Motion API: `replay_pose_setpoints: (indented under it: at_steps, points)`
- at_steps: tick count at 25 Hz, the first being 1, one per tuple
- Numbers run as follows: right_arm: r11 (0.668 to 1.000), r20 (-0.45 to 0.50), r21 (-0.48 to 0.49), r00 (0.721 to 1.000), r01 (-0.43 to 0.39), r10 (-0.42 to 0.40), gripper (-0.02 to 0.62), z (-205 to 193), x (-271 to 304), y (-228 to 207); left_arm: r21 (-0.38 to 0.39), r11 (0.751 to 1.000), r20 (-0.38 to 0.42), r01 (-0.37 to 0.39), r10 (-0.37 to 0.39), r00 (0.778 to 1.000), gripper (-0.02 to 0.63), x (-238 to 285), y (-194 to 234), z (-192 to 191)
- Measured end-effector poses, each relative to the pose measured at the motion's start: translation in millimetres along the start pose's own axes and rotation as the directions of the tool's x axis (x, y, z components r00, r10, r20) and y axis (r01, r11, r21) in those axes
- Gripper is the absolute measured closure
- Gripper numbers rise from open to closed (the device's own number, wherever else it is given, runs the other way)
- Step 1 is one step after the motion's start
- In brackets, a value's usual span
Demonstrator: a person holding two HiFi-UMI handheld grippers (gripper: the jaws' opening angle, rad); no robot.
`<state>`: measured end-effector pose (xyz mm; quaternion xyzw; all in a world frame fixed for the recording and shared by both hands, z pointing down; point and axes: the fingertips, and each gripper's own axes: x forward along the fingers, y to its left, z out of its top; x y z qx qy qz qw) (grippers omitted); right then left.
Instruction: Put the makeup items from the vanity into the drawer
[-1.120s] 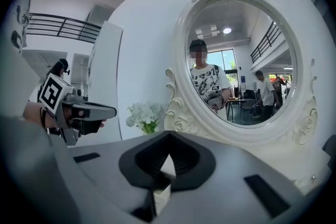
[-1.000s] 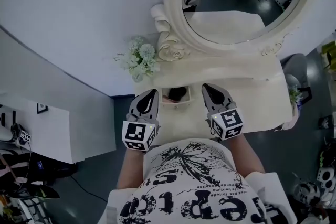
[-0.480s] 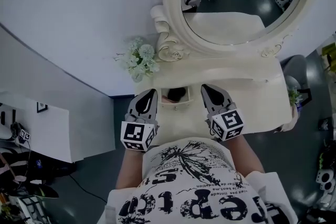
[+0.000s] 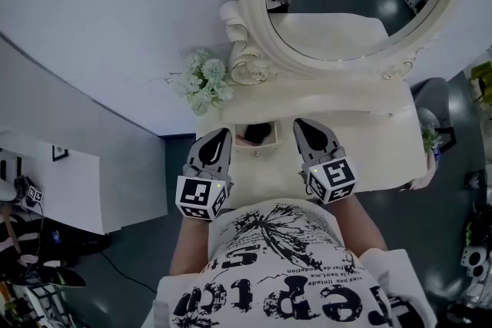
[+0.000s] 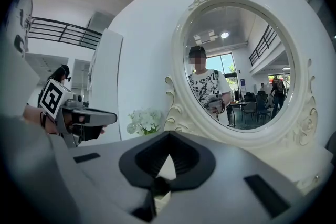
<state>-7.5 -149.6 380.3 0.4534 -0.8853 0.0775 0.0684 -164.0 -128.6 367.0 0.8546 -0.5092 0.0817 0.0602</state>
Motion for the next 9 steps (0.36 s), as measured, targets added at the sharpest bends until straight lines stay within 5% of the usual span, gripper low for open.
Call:
replay_pose_setpoints:
  at_steps: [9]
  points:
    - [0.999, 0.013, -0.001, 0.999, 0.045, -0.045, 0.578, 1.0, -1.1, -6.2, -0.008, 1.0, 0.0, -0.007, 0.007, 1.0, 0.586, -2.4, 2.0, 0.7]
